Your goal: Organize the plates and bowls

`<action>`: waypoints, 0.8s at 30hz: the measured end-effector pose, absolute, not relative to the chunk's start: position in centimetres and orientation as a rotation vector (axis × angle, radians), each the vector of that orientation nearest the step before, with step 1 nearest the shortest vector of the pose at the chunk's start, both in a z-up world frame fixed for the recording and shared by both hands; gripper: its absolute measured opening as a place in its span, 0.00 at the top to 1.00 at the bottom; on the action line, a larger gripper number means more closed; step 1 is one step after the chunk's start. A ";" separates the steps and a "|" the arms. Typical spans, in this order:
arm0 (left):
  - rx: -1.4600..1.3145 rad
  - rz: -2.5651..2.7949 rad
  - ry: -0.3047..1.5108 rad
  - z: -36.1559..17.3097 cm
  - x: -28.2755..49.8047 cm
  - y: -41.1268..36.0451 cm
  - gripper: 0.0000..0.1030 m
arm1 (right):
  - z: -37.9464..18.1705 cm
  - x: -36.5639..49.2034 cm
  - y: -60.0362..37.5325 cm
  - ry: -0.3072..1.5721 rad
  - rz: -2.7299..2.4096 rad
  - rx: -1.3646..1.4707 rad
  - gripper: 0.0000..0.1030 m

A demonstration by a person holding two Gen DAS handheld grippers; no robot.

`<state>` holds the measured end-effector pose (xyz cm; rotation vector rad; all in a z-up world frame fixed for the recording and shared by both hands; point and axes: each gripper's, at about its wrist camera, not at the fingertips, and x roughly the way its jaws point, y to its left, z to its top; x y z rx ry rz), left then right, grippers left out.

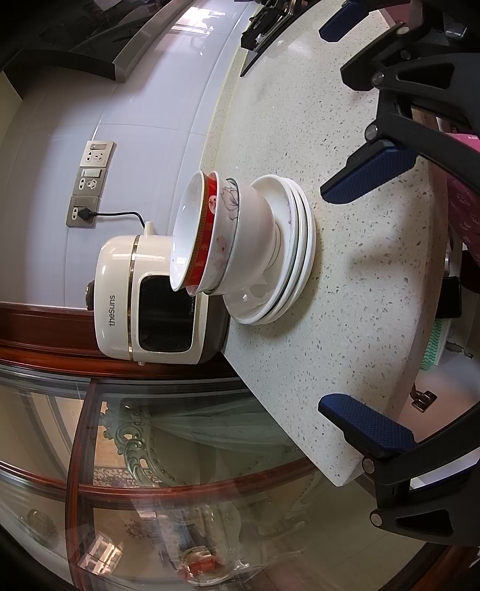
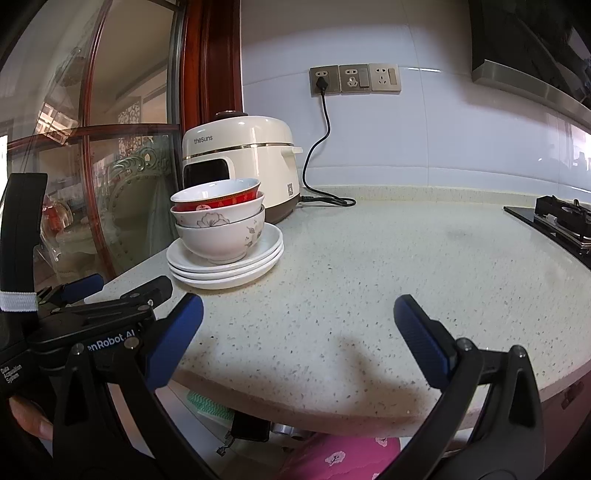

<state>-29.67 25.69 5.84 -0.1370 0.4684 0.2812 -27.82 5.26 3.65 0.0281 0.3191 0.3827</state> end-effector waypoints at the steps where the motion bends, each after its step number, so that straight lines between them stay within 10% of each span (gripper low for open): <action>1: -0.137 0.281 0.468 5.8 -29.7 25.7 0.00 | 3.6 -27.8 5.2 0.320 0.384 0.029 0.00; 24: -0.143 0.273 0.462 6.1 -29.7 26.1 0.00 | 3.4 -27.6 5.2 0.342 0.396 0.042 0.00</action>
